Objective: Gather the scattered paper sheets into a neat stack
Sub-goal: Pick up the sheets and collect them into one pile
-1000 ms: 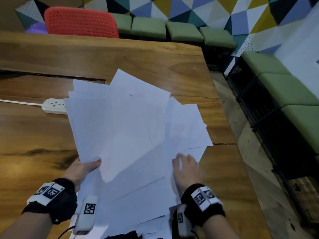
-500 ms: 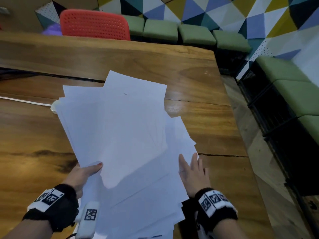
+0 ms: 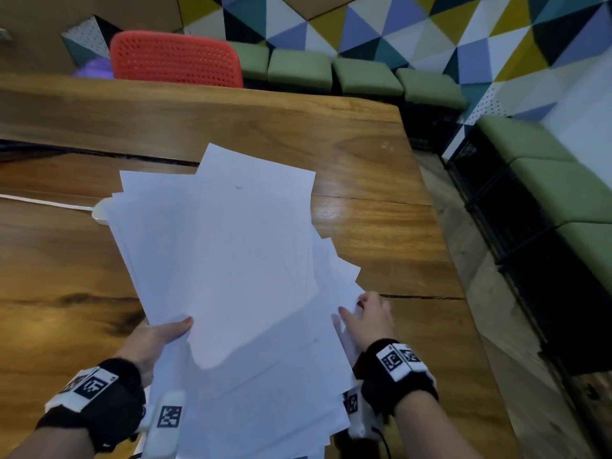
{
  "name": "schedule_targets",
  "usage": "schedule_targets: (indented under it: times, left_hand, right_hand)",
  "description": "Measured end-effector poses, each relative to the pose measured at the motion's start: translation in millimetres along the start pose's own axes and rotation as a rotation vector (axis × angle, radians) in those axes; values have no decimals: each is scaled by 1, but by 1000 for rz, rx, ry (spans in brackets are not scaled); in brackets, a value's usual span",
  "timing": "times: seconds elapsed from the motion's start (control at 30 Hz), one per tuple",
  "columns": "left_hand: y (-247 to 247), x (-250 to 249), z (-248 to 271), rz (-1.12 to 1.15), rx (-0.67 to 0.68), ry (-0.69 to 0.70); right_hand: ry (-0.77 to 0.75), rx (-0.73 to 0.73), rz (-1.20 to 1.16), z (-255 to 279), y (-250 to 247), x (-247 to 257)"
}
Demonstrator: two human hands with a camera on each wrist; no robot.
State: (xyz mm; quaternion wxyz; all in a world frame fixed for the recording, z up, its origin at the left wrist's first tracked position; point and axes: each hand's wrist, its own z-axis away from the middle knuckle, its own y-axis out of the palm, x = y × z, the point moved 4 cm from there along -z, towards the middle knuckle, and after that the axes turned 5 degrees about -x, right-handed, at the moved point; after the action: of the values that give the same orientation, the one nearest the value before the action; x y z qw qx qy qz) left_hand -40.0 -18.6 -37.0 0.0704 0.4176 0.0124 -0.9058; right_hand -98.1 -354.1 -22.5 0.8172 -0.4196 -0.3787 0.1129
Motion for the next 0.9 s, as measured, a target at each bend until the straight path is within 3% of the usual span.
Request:
schedule_targets:
  times: [0.13, 0.3, 0.63, 0.73, 0.9]
  left_hand:
    - [-1, -2, 3, 6, 19, -1]
    - [-13, -7, 6, 9, 5, 32]
    - [-23, -5, 18, 33, -2, 22]
    - [-25, -2, 13, -20, -8, 14]
    - [-29, -2, 8, -44, 2, 26]
  right_hand:
    - [-11, 26, -159, 18, 21, 0]
    - [210, -164, -286, 32, 5, -29]
    - [377, -46, -631, 37, 29, -15]
    - [376, -10, -625, 31, 33, -10]
    - [367, -182, -461, 30, 28, -5]
